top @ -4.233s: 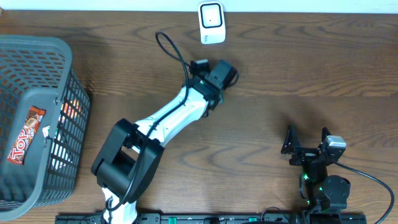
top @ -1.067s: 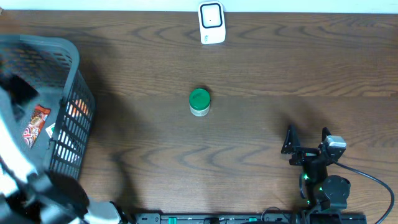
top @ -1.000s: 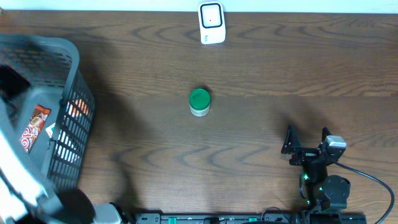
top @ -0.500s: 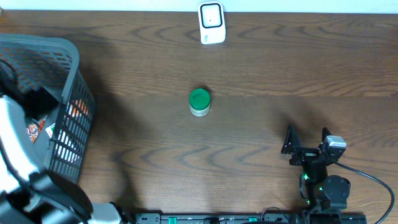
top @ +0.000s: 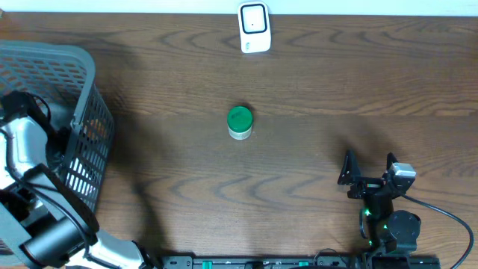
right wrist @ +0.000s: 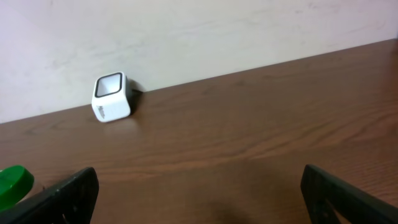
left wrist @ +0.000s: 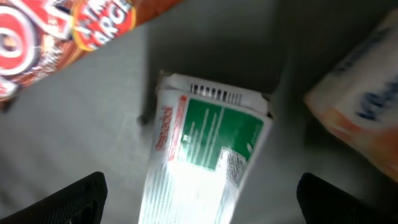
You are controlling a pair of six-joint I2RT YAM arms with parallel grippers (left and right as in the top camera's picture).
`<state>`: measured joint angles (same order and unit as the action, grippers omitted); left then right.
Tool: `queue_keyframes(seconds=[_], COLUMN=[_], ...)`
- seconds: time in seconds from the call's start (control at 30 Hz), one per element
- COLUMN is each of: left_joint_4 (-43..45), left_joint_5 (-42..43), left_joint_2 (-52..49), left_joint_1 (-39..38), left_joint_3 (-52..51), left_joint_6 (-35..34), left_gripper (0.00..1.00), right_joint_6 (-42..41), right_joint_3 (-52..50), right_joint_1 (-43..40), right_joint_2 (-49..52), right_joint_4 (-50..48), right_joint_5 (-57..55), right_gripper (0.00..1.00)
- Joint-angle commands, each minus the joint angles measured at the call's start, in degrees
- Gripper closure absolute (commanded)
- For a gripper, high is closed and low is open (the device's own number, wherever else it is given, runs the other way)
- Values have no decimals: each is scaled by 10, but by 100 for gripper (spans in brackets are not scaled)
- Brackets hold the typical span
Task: Scan the item barcode
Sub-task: 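Return the left gripper to the basket and grasp the Panadol box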
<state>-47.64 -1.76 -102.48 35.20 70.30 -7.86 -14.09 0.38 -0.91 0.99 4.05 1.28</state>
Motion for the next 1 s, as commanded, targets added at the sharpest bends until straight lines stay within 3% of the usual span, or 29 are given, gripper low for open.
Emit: queue_keyframes(seconds=[0.0,0.23,0.33,0.47,0.7,0.97], left_joint_4=[19,64,73,70,27,-112], left_joint_5=[8,18,18,18,6,-8], left_joint_2=[-18,-20,-20,-20,-11,38], left_joint_1=[3,3,3,3,3,17], left_joint_3=[-32,-82,-97,-103,-54,169], left_joint_6=[-3,-4,-15,-19,-23,-23], left_gripper=[2,2,27,45,45,45], right_joint_6=[-5,-5,-5,-5,-5,-5], right_joint_3=[-1,-1,-1,-1,-1,-1], right_joint_1=[-5,-5,-5,-5,-5,-5], right_joint_2=[-2,-2,-2,-2,-2,-2], right_joint_4=[2,2,2,2,2,2], right_joint_5=[-3,-3,-3,-3,-3,-3], right_gripper=[1,1,1,1,1,1])
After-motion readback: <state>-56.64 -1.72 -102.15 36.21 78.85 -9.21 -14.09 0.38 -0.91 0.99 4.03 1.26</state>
